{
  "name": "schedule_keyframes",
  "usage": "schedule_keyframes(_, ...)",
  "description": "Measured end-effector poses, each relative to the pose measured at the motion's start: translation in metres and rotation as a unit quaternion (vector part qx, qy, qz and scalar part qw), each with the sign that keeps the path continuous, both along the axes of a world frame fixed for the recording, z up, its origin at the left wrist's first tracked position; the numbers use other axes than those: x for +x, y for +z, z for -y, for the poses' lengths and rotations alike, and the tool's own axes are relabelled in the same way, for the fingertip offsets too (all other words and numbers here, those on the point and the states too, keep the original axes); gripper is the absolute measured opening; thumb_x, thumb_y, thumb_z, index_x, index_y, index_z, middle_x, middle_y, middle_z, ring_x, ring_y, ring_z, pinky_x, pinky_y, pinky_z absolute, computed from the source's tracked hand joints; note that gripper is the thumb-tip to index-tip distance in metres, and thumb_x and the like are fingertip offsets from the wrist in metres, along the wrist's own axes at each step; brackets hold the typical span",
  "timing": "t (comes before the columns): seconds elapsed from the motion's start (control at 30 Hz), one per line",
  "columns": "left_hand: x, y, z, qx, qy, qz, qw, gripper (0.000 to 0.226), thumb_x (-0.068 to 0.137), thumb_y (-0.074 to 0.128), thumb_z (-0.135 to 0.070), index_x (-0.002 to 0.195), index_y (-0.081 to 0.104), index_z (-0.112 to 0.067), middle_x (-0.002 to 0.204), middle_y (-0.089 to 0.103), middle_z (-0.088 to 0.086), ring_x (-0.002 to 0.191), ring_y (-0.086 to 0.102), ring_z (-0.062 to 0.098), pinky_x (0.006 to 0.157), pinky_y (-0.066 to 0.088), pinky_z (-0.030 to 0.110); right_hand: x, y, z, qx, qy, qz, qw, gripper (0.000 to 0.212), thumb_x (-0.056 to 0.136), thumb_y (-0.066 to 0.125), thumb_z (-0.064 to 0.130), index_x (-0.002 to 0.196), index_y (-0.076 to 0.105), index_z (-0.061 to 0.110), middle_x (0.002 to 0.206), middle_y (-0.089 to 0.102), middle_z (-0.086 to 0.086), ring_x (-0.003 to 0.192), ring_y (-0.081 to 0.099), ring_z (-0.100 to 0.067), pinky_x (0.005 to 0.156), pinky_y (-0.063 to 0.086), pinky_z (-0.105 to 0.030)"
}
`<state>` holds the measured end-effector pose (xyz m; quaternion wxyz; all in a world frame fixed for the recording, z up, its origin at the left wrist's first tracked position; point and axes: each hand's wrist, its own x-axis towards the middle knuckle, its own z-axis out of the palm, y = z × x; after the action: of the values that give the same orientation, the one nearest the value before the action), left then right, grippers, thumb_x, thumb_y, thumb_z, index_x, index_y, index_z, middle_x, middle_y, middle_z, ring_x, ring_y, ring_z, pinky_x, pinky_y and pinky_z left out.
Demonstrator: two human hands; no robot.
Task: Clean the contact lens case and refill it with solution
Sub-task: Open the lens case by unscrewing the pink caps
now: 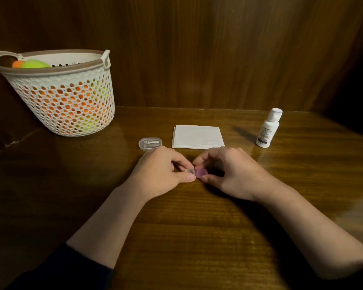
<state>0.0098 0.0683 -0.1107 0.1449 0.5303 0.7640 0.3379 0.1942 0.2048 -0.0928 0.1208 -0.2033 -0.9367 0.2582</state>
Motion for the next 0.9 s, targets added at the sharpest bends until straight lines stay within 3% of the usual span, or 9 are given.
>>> schedule_keyframes(0.1,0.000,0.001,0.001,-0.001,-0.004,-0.002,1.000,0.019,0.083,0.090,-0.040,0.099,0.083,-0.047,0.089,0.074,-0.026,0.086,0.063,-0.011,0.069,0.051,0.021,0.001,0.002,-0.001,0.034,-0.023,0.010,0.999,0.054,0.081,0.089,0.054,0.129,0.066,0.043,0.113,0.069,0.027,0.110,0.060,0.005,0.092,0.051,-0.018)
schedule_keyframes(0.17,0.000,0.001,0.001,0.000,-0.008,-0.001,1.000,0.018,0.083,0.090,-0.040,0.099,0.083,-0.046,0.089,0.074,-0.025,0.089,0.060,-0.017,0.068,0.050,0.021,0.000,0.003,-0.003,0.054,-0.027,0.016,0.998,0.054,0.079,0.087,0.061,0.125,0.067,0.042,0.102,0.069,0.027,0.106,0.056,0.004,0.086,0.045,-0.016)
schedule_keyframes(0.23,0.001,0.001,0.001,0.002,-0.009,-0.004,1.000,0.019,0.083,0.090,-0.040,0.100,0.083,-0.045,0.089,0.074,-0.025,0.088,0.058,-0.019,0.067,0.047,0.020,0.000,0.001,-0.004,0.065,-0.014,0.014,0.998,0.045,0.080,0.086,0.060,0.118,0.072,0.041,0.093,0.072,0.027,0.103,0.055,0.005,0.084,0.039,-0.014)
schedule_keyframes(0.37,0.001,0.002,0.001,0.000,-0.005,-0.010,1.000,0.019,0.082,0.089,-0.043,0.100,0.083,-0.046,0.091,0.073,-0.025,0.085,0.060,-0.014,0.067,0.046,0.021,0.002,-0.002,-0.006,0.057,-0.011,0.001,0.998,0.037,0.087,0.085,0.050,0.121,0.072,0.043,0.096,0.071,0.030,0.110,0.051,0.003,0.085,0.037,-0.014)
schedule_keyframes(0.53,0.002,0.002,0.001,0.001,0.001,-0.023,1.000,0.018,0.082,0.089,-0.044,0.099,0.083,-0.046,0.093,0.072,-0.025,0.081,0.063,-0.004,0.069,0.047,0.022,0.002,0.002,-0.005,0.046,-0.023,0.019,0.999,0.055,0.082,0.081,0.065,0.131,0.062,0.048,0.104,0.067,0.034,0.113,0.049,0.003,0.094,0.045,-0.030)
schedule_keyframes(0.67,0.002,0.002,0.001,0.003,-0.005,-0.019,1.000,0.017,0.082,0.089,-0.043,0.097,0.083,-0.046,0.092,0.072,-0.024,0.083,0.057,-0.019,0.067,0.044,0.022,0.002,0.001,-0.004,0.048,-0.031,0.019,0.998,0.054,0.080,0.083,0.064,0.128,0.065,0.048,0.094,0.070,0.034,0.110,0.045,0.007,0.098,0.045,-0.034)
schedule_keyframes(0.77,0.002,0.002,0.001,0.005,-0.007,-0.013,1.000,0.016,0.083,0.089,-0.041,0.097,0.083,-0.045,0.091,0.072,-0.023,0.081,0.054,-0.024,0.066,0.042,0.021,0.003,0.002,-0.001,0.020,-0.007,0.009,1.000,0.060,0.078,0.085,0.064,0.132,0.063,0.051,0.104,0.071,0.040,0.116,0.046,0.006,0.102,0.043,-0.036)
schedule_keyframes(0.9,0.004,0.003,0.000,-0.005,0.001,-0.020,1.000,0.016,0.084,0.088,-0.040,0.099,0.083,-0.045,0.092,0.071,-0.024,0.076,0.060,-0.010,0.064,0.042,0.017,0.005,0.009,-0.004,0.031,-0.027,0.032,0.999,0.071,0.076,0.080,0.074,0.139,0.056,0.054,0.109,0.069,0.035,0.121,0.044,-0.003,0.103,0.047,-0.042)
